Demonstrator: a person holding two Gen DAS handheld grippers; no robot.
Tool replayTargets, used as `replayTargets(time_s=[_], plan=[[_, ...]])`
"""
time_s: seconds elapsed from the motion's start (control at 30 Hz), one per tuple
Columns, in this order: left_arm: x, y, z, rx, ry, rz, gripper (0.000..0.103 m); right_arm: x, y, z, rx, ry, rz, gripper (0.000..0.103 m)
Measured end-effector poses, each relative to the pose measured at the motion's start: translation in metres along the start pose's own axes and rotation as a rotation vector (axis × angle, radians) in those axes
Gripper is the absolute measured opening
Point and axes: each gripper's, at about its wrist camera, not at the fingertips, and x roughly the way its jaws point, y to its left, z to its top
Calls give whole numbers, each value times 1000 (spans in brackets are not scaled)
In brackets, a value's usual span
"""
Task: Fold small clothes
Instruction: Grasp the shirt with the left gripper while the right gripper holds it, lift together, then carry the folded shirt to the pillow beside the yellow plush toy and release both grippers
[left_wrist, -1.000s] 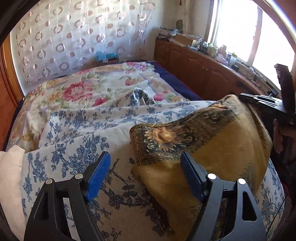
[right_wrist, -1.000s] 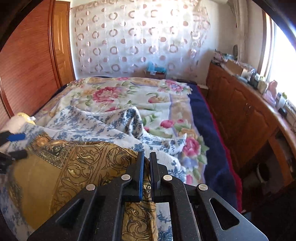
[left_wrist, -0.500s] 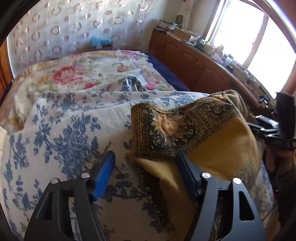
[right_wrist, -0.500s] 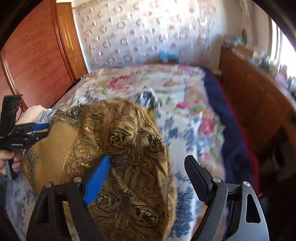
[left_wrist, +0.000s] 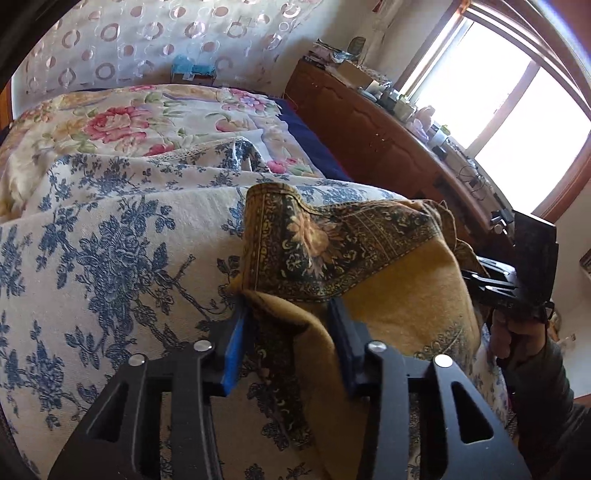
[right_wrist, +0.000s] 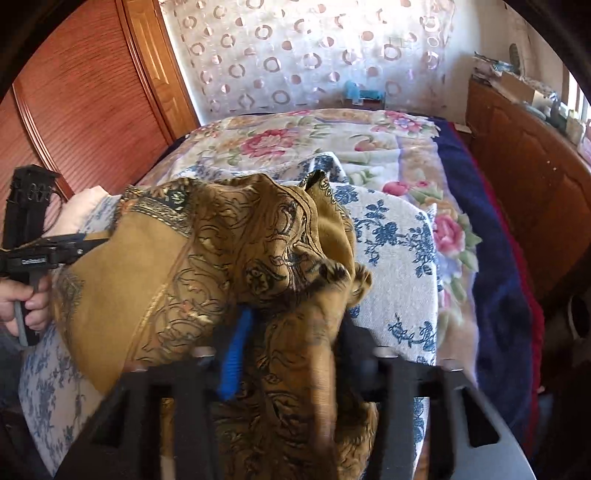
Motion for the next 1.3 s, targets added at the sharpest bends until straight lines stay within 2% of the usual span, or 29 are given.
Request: replayTargets(time_s=[0.07, 0.1, 0.17, 0.27, 0.33, 0.5, 0.67, 0.7, 0.83, 0.97, 1.1, 1.23, 1.3], plan=[[2, 6, 0, -60, 17, -85, 17, 3, 5, -4, -21, -13, -6, 18], [0, 5, -1, -69, 14, -92, 14, 2, 10, -6, -44, -27, -25, 15], [-7, -3, -2, -28, -15, -75, 11, -5, 20, -7, -90, -68, -77, 14], [-28, -21, -6, 30, -78, -62, 10, -22, 30, -5, -110, -136, -104, 13], [-53, -30, -9, 53, -138, -59, 10, -37, 39, 1, -136, -185, -102, 13], [-124, -23, -20, 48, -288, -47, 10, -63, 72, 24, -211, -266, -83, 13], [-196, 3, -44, 28, -435, 63, 10, -62, 129, 64, -319, -317, -4, 13], [-215, 12, -53, 18, -471, 107, 10, -57, 145, 73, -346, -323, 13, 13], [-261, 52, -80, -54, -553, 216, 10, -27, 212, 110, -465, -332, 91, 13], [-290, 96, -114, -160, -618, 302, 10, 12, 274, 138, -545, -305, 177, 13], [-296, 134, -145, -264, -634, 394, 10, 54, 336, 156, -660, -292, 218, 13], [-285, 148, -158, -311, -609, 464, 10, 92, 388, 172, -754, -271, 242, 13], [-278, 146, -166, -314, -578, 523, 10, 112, 398, 187, -782, -263, 252, 13]])
